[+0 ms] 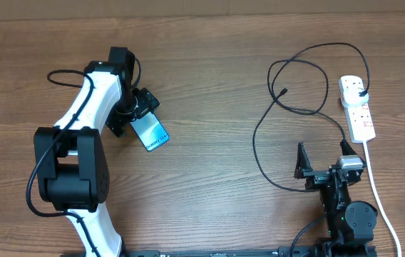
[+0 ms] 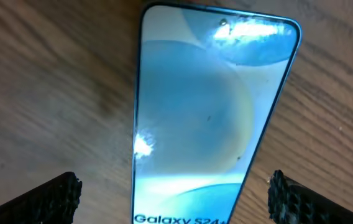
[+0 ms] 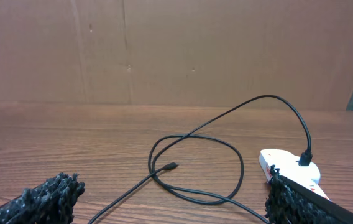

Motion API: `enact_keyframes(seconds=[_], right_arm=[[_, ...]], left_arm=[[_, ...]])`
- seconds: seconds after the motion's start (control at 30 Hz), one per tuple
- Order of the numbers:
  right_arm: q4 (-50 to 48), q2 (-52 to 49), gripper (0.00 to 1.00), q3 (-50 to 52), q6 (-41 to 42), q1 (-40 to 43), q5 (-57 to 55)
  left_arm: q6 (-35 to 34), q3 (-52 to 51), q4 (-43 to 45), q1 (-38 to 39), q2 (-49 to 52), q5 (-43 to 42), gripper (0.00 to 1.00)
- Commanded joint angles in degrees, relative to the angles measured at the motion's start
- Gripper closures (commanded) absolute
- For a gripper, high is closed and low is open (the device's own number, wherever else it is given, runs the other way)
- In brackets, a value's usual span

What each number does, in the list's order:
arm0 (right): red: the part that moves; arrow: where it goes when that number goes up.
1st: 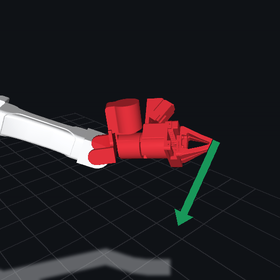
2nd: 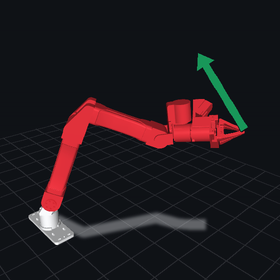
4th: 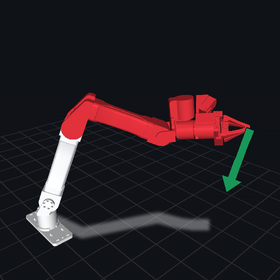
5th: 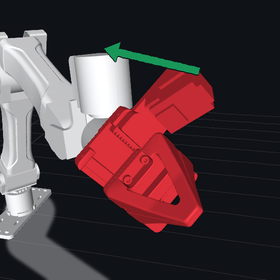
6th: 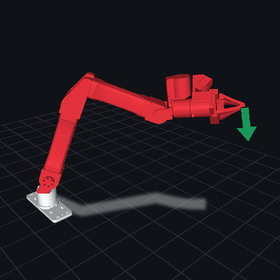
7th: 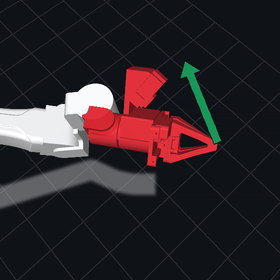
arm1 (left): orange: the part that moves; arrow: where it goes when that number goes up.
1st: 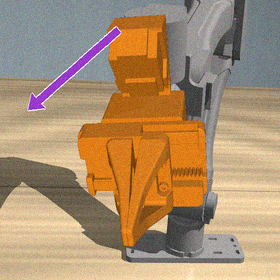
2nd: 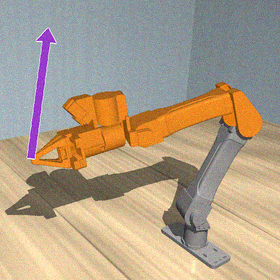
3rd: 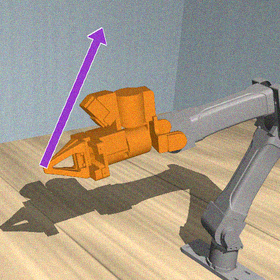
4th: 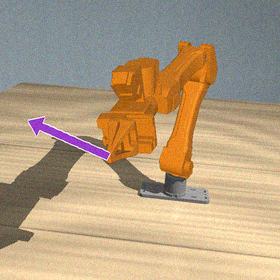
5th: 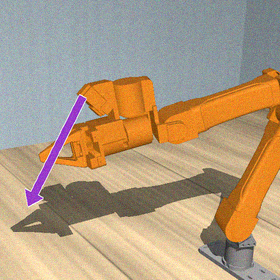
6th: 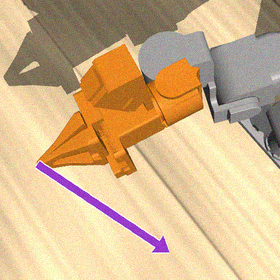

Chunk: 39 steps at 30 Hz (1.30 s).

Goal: Plug charger to phone and switch on socket
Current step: 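Close the left gripper on the phone's top edge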

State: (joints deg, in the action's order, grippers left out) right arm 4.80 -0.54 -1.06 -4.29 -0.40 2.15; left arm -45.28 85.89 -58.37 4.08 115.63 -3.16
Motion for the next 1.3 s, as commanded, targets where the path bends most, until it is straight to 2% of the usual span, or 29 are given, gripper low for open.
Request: enact_keyframes(seconds=[0.0,0.47,0.77,1.27], right_arm=[[-0.2,0.3,0.00,0.6,-0.1,0.2,0.1],[-0.2,0.3,0.00,0.6,-0.1,0.2,0.1],[-0.2,0.3,0.00,0.6,-0.1,0.2,0.1],[-0.2,0.3,0.00,0.6,-0.1,0.2,0.1]], left_arm=[[4.2,-1.0,2.0,0.1,0.6,-1.0,0.00],[5.0,-1.1,3.6,1.8,3.2,-0.9,0.01],[5.1,-1.1,1.6,2.2,6.8,0.9,0.00],[4.3,-1.2,4.7,2.3,6.9,1.6,0.00]])
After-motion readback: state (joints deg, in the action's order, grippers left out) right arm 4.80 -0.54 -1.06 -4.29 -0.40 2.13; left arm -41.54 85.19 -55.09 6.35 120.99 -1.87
